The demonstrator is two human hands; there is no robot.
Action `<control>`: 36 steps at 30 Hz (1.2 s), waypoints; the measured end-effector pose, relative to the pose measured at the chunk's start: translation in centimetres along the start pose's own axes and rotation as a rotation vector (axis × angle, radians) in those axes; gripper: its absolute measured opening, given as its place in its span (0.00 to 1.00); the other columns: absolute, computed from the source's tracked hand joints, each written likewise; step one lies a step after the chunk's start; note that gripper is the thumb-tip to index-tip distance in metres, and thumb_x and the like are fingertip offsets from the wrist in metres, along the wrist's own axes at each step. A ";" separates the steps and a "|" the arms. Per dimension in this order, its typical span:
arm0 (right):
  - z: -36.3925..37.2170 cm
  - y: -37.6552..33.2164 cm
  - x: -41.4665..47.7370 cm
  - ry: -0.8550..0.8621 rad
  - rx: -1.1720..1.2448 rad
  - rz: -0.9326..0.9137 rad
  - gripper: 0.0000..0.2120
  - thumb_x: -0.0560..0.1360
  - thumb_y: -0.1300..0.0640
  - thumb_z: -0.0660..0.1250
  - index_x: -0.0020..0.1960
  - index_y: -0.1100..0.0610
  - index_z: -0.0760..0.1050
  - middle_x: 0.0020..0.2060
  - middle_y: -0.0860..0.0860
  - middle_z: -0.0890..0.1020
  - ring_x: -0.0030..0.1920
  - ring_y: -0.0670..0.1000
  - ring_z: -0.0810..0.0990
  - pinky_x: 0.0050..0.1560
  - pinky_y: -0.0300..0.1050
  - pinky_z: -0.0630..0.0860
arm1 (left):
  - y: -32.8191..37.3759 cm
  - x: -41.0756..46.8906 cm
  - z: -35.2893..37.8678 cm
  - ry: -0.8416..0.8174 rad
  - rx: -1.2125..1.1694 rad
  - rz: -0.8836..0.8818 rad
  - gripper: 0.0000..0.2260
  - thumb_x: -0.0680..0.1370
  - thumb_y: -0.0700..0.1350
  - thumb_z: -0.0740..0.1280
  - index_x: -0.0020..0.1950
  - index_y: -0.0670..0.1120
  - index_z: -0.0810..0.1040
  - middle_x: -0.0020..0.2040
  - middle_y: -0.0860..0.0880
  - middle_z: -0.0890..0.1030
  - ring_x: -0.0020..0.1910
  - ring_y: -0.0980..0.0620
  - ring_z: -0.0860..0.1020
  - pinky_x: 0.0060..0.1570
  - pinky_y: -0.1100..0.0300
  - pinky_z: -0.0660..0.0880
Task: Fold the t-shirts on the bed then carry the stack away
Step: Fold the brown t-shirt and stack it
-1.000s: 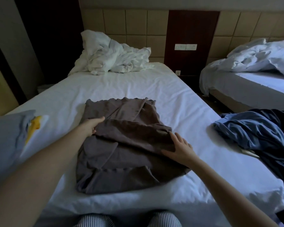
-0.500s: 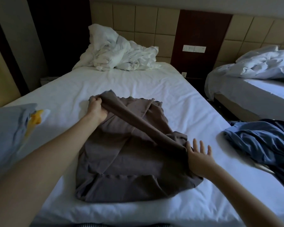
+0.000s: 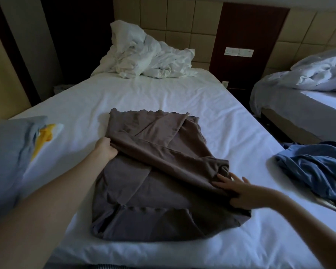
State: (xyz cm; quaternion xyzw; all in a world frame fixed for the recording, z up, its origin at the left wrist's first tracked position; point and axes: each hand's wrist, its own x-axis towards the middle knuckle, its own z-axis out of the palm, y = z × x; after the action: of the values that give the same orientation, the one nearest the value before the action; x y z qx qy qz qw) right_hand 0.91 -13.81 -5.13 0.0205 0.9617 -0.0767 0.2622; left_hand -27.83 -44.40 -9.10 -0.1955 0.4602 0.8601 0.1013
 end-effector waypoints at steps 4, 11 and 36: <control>-3.2 0.5 1.8 0.454 0.598 -0.070 0.25 0.72 0.36 0.64 0.65 0.44 0.69 0.63 0.47 0.73 0.66 0.48 0.69 0.63 0.40 0.65 | -0.1 -0.4 0.1 -0.117 -0.013 -0.084 0.19 0.82 0.46 0.58 0.69 0.38 0.68 0.65 0.42 0.74 0.64 0.43 0.73 0.64 0.49 0.70; -5.4 0.9 6.7 0.133 0.650 0.150 0.28 0.74 0.32 0.50 0.59 0.48 0.75 0.64 0.50 0.73 0.66 0.54 0.70 0.68 0.49 0.62 | -0.8 -0.6 -0.5 -0.125 0.002 0.041 0.15 0.79 0.36 0.60 0.66 0.42 0.70 0.60 0.41 0.74 0.60 0.42 0.73 0.59 0.50 0.71; 7.8 0.2 -1.9 0.762 0.056 -0.403 0.27 0.72 0.29 0.54 0.68 0.38 0.63 0.61 0.40 0.73 0.65 0.48 0.69 0.64 0.53 0.64 | -3.8 -15.7 -10.2 -0.829 1.324 1.107 0.26 0.75 0.66 0.59 0.55 0.45 0.81 0.56 0.51 0.79 0.60 0.67 0.69 0.64 0.71 0.62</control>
State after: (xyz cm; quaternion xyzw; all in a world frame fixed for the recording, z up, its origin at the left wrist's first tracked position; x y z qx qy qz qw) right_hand 6.51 -14.82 -10.84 -0.1340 0.9721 -0.1394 -0.1325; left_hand -9.84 -50.72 -10.31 0.4668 0.8077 0.3522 -0.0749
